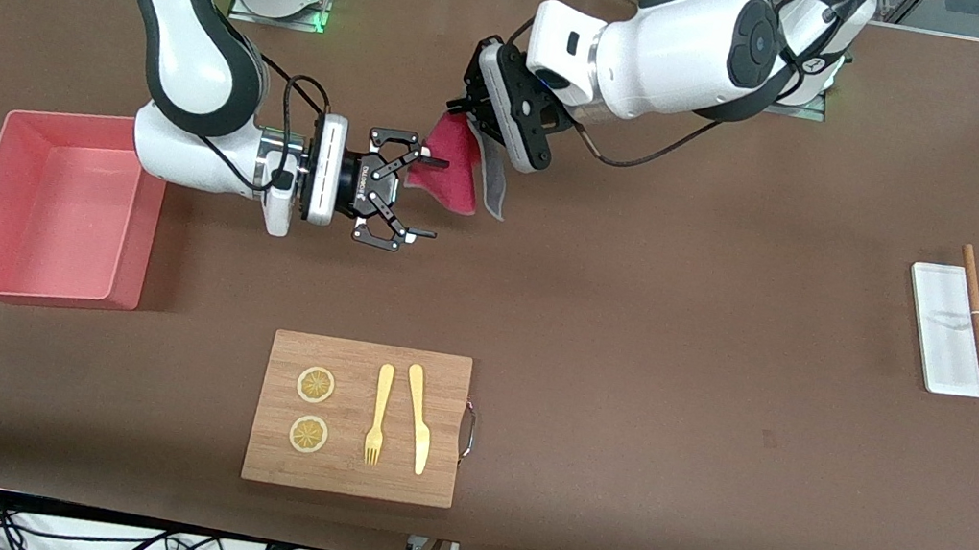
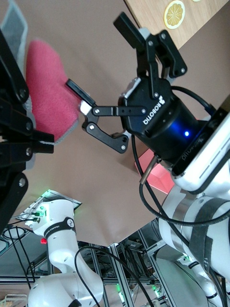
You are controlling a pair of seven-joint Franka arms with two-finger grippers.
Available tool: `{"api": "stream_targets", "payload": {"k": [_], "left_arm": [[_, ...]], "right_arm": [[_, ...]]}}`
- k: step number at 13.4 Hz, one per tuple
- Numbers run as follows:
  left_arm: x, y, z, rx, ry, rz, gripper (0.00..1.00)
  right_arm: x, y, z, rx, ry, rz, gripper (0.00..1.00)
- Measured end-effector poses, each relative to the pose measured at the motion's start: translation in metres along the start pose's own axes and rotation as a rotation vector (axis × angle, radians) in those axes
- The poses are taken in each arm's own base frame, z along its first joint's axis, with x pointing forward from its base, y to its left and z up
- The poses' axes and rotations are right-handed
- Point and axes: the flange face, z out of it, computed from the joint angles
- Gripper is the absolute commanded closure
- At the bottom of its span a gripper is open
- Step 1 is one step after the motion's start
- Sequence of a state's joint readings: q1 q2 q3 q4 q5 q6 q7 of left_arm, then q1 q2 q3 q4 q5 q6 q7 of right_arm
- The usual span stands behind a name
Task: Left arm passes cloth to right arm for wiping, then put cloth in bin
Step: 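Grasp the hanging cloth with the right gripper beside the left gripper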
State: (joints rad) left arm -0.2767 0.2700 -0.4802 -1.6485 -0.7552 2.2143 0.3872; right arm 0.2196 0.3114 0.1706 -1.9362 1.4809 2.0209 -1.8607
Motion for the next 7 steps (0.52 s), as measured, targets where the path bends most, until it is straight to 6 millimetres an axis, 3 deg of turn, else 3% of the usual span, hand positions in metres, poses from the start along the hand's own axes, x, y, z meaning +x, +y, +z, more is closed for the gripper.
{"api": "stream_targets", "payload": {"k": [4,5,7], "left_arm": [[-0.003,-0.047,-0.032,0.014,-0.033,0.018,1.0],[-0.004,-0.051,-0.035,0.009,-0.045,0.015,1.0],[-0.006,-0.045,-0.03,0.001,-0.059,0.022,1.0]], "right_arm": [[-0.014,0.011,-0.068,0.055,-0.003,-0.034,0.0],[-0.019,0.013,-0.08,0.066,-0.001,-0.034,0.0],[-0.024,0.011,-0.084,0.076,-0.002,-0.027,0.0]]}}
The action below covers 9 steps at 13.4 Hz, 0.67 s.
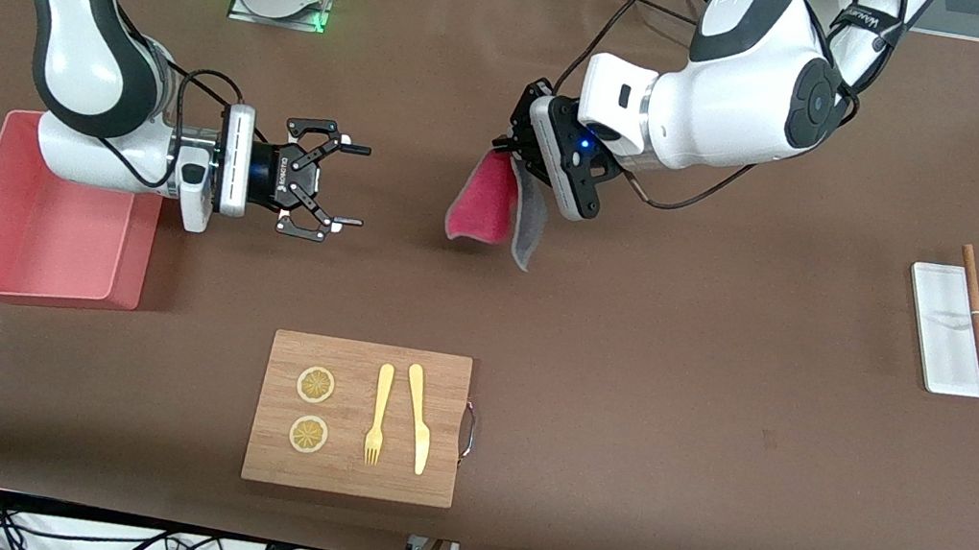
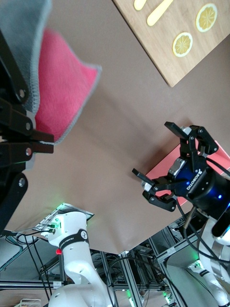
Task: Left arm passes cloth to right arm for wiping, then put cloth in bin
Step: 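Grasp the hanging cloth with the right gripper beside the left gripper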
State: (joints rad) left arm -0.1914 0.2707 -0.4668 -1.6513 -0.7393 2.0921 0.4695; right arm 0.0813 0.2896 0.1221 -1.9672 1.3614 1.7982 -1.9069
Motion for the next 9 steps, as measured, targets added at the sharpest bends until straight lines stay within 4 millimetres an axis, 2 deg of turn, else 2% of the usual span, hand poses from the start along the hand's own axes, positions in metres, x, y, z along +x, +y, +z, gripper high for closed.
{"api": "stream_targets", "payload": {"k": [2,5,9], "left_arm": [[0.0,0.009,0.008,-0.002,-0.001,0.013,1.0],[0.003,0.02,0.02,0.014,0.031,0.03,1.0],[-0.002,0.034,0.044,0.025,0.038,0.032,1.0]], "right_arm": [[0.002,-0.002,0.01,0.001,-0.011,-0.006,0.0],[0.008,-0.008,0.038,-0.002,-0.025,-0.016,0.0],[0.01,-0.032,0.075,-0.012,-0.039,-0.007,0.0]]}}
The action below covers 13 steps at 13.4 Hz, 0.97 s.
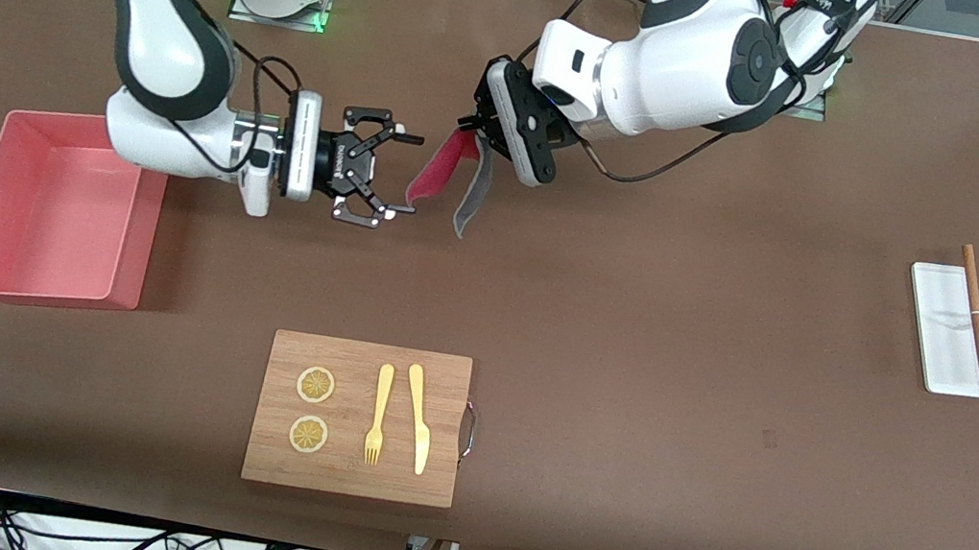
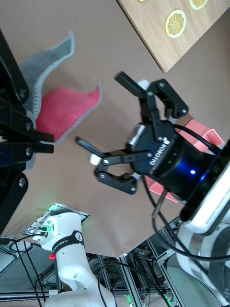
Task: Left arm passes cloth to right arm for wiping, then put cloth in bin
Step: 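Grasp the hanging cloth with the right gripper beside the left gripper, then open the left gripper while the right gripper pulls the cloth away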
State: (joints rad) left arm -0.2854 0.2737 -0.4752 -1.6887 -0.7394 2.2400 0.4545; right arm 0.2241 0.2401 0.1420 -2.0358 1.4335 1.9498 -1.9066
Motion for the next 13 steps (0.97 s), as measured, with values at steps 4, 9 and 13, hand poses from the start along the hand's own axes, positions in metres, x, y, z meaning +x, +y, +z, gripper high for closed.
{"api": "stream_targets", "payload": {"k": [4,9,13], "left_arm": [[0.0,0.002,0.004,0.011,0.018,-0.002,1.0],[0.0,0.0,0.003,0.014,0.022,-0.007,1.0],[0.0,-0.001,0.002,0.016,0.024,-0.012,1.0]], "right_arm": [[-0.006,-0.006,0.012,-0.039,-0.038,0.004,0.0],[-0.003,-0.002,0.013,-0.104,-0.038,-0.034,0.13],[-0.001,-0.01,0.046,-0.14,0.007,-0.021,0.95]]}}
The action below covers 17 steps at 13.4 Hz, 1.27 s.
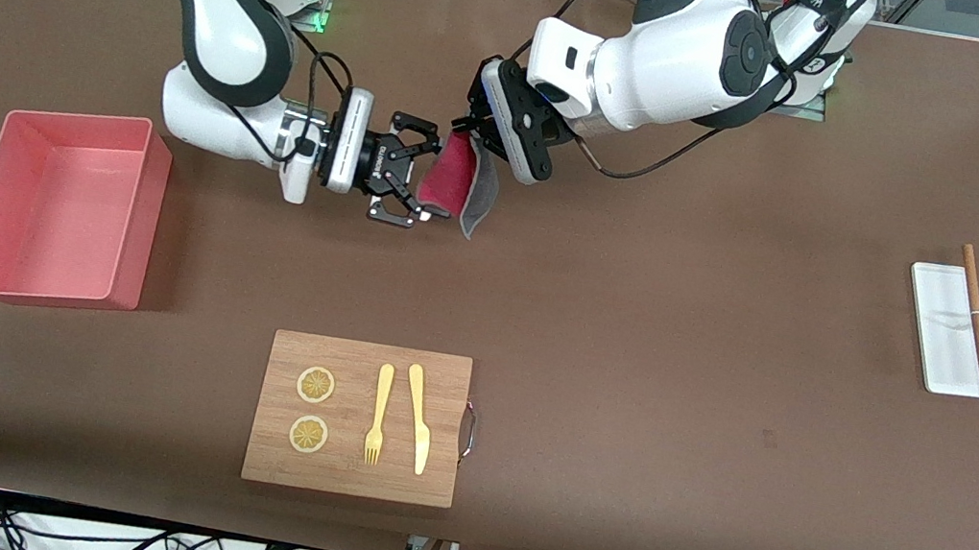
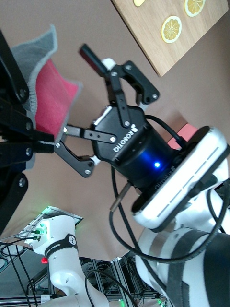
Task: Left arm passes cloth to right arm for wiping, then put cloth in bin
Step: 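Open the left gripper while the right gripper pulls the cloth away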
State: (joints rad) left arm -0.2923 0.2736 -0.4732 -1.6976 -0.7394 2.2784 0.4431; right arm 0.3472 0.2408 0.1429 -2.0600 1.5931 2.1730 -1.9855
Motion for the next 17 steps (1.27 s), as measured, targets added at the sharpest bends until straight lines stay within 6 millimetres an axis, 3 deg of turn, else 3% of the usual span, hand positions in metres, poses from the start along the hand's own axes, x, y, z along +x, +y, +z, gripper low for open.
{"api": "stream_targets", "payload": {"k": [1,6,7,12,14,17], "left_arm": [[0.0,0.0,0.0,0.0,0.0,-0.001,1.0],[0.0,0.0,0.0,0.001,0.001,-0.003,1.0],[0.0,-0.001,0.0,0.001,0.001,-0.003,0.01],[0.002,-0.005,-0.008,0.016,0.008,-0.002,0.0],[0.001,-0.028,-0.03,0.081,-0.02,0.019,0.0],[-0.01,-0.079,-0.07,0.217,-0.136,0.047,0.0]], "right_arm": [[-0.002,0.0,0.002,0.0,-0.001,0.003,1.0],[-0.004,0.012,-0.009,-0.026,0.002,0.006,1.0],[-0.003,0.015,-0.014,-0.036,0.005,0.004,1.0],[0.009,0.043,-0.056,-0.1,-0.021,-0.049,1.0],[0.016,0.052,-0.078,-0.121,-0.055,-0.068,1.0],[0.022,0.056,-0.111,-0.131,-0.151,-0.059,1.0]]}}
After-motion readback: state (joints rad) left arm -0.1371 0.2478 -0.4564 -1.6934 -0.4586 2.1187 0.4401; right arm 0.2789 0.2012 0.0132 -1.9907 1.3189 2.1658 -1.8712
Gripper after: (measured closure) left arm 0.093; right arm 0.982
